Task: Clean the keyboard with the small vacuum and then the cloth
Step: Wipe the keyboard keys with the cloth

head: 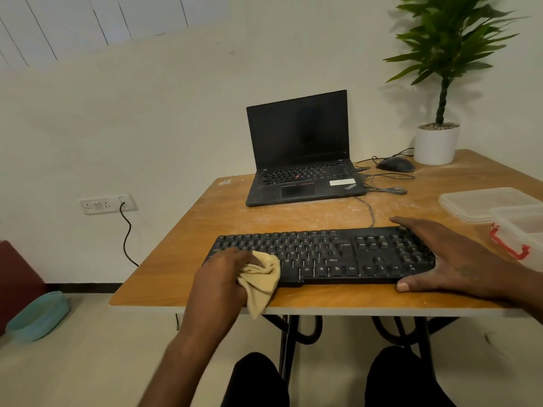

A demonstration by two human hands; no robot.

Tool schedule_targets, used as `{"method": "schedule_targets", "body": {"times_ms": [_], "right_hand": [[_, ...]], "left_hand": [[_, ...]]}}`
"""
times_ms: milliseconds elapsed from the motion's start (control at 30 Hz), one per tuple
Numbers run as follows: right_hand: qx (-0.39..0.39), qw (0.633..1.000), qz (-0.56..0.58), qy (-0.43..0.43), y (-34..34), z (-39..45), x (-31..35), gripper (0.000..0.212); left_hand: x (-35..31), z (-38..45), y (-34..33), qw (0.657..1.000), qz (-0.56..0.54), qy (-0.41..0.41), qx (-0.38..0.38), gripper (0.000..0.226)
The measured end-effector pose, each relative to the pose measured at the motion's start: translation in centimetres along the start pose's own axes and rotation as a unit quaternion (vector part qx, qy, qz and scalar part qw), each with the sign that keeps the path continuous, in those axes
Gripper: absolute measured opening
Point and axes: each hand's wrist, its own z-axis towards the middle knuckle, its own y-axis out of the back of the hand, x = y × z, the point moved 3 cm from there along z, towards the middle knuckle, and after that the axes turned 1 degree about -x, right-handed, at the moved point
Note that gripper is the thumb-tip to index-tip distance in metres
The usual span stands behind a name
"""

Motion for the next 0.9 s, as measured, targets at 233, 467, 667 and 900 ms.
{"method": "schedule_targets", "body": {"times_ms": [233, 467, 667, 900], "right_hand": [[0.005, 1.0, 0.0, -0.002, 0.0, 0.1, -0.1, 0.12], [-0.001, 1.0, -0.001, -0.002, -0.1, 0.1, -0.1, 0.122], [0.0, 1.0, -0.005, -0.002, 0.0, 0.1, 0.0, 0.124], [0.001, 1.0, 0.001, -0.004, -0.1, 0.1, 0.0, 0.126]], "left_hand": [[-5.4, 1.1, -3.2, 0.996, -0.038, -0.083, 0.02, 0.035], [-2.5, 1.0, -2.3, 0.998, 0.002, -0.059, -0.003, 0.046], [-2.1, 1.9, -1.5, 0.998, 0.017, -0.06, 0.002, 0.042], [-4.3, 3.1, -3.4, 0.996, -0.004, -0.09, 0.008, 0.045]]}}
